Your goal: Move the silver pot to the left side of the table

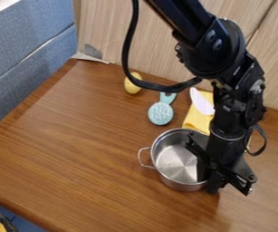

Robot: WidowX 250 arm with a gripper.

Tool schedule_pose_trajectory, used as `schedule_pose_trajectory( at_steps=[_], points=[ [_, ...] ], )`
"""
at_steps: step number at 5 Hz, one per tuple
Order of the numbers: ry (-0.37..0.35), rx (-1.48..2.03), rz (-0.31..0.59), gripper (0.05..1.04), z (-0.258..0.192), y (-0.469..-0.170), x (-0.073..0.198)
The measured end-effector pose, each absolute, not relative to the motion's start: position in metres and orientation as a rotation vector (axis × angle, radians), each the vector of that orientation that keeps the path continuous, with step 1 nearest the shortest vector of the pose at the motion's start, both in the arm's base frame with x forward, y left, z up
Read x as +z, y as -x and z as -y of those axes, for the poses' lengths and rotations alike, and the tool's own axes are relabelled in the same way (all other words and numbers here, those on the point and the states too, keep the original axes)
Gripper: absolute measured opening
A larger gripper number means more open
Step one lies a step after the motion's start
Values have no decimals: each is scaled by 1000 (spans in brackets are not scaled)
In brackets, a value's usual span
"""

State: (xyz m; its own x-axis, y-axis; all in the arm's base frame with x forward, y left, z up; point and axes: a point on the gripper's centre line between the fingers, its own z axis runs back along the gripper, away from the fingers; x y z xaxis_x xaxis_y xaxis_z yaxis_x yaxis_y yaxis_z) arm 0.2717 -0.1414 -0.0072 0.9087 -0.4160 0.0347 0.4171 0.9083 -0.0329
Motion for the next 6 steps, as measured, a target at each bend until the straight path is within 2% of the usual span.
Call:
schedule_pose_trajectory(
  at_steps=[1,2,3,4,6],
  points=[
    [40,-431,27,99,141,-271,-7],
    [38,-451,39,94,140,-267,-1],
    [62,-443,91,76,135,-261,22],
    [66,-352,133,71,109,-265,38],
    [-1,1,171,71,17,-286,43]
  ],
)
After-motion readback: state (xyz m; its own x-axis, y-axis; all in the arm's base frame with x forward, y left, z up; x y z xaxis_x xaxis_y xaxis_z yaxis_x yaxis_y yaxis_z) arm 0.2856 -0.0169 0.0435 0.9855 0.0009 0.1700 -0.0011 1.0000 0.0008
